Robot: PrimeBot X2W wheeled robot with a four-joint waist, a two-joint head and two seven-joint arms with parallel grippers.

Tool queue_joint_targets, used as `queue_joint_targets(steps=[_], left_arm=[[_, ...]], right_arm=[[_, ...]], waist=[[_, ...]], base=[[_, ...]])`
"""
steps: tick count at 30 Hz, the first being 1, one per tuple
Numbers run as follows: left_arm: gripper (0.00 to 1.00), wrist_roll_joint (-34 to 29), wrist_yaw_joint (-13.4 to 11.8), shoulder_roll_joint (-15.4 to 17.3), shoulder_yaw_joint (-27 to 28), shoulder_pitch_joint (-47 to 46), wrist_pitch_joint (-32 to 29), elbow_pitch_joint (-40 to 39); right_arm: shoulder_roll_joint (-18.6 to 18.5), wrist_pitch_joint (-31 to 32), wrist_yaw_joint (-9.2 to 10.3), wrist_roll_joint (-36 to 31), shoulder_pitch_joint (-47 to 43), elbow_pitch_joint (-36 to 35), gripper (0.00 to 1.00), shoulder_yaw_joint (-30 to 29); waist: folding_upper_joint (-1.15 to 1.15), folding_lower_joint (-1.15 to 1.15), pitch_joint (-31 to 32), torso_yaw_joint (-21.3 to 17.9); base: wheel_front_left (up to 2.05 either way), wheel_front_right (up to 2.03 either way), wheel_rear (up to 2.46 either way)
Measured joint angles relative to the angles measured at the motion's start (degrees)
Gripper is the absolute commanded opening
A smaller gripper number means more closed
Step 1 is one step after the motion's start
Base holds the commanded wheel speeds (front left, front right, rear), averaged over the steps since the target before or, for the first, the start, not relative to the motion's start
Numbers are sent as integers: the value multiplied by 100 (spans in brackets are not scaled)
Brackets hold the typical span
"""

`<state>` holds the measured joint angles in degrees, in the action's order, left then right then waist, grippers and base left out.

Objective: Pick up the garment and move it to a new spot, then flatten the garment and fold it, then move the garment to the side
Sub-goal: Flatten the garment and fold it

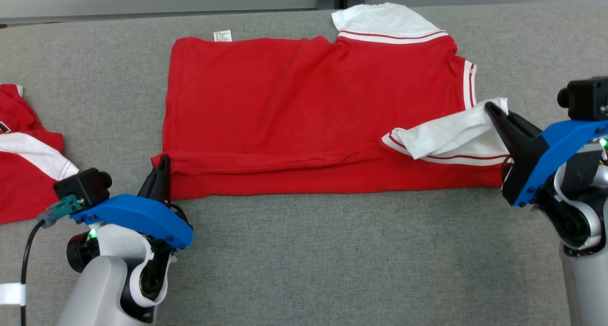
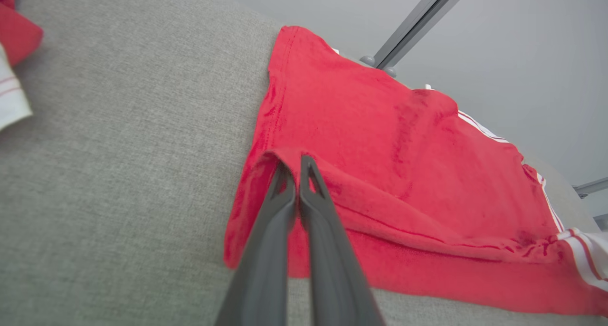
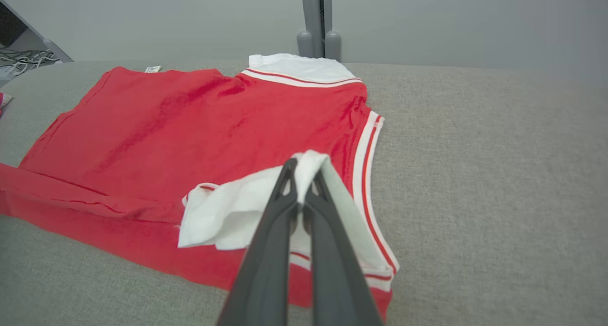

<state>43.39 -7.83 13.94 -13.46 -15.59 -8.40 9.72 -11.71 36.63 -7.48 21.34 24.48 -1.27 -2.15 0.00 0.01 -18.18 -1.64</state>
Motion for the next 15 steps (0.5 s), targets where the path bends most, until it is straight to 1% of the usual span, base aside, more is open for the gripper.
queue_joint_targets(steps=[4,11,12,13,14,15], left_arm=[[0,-43,37,-23,-49,-197,49,305],[0,-68,81,-67,-111,-378,112,621],[4,-66,83,-79,-126,-388,108,659],[33,-64,104,-88,-144,-403,99,697],[50,-63,126,-96,-157,-426,100,722],[100,-63,135,-102,-169,-455,102,759]], right_arm=[[-40,-381,0,40,298,398,0,87],[-219,-956,0,87,714,916,0,414],[-254,-1015,0,101,756,975,0,465],[-283,-1081,0,103,795,1027,0,515],[-307,-1148,0,122,842,1090,0,560],[-335,-1234,0,141,884,1139,23,624]], waist=[[0,0,-71,12],[0,0,-128,61],[0,0,-131,75],[0,0,-135,91],[0,-1,-138,106],[0,0,-139,125]], base=[[0,0,0],[0,0,0],[0,0,0],[0,0,0],[0,0,0],[0,0,0]])
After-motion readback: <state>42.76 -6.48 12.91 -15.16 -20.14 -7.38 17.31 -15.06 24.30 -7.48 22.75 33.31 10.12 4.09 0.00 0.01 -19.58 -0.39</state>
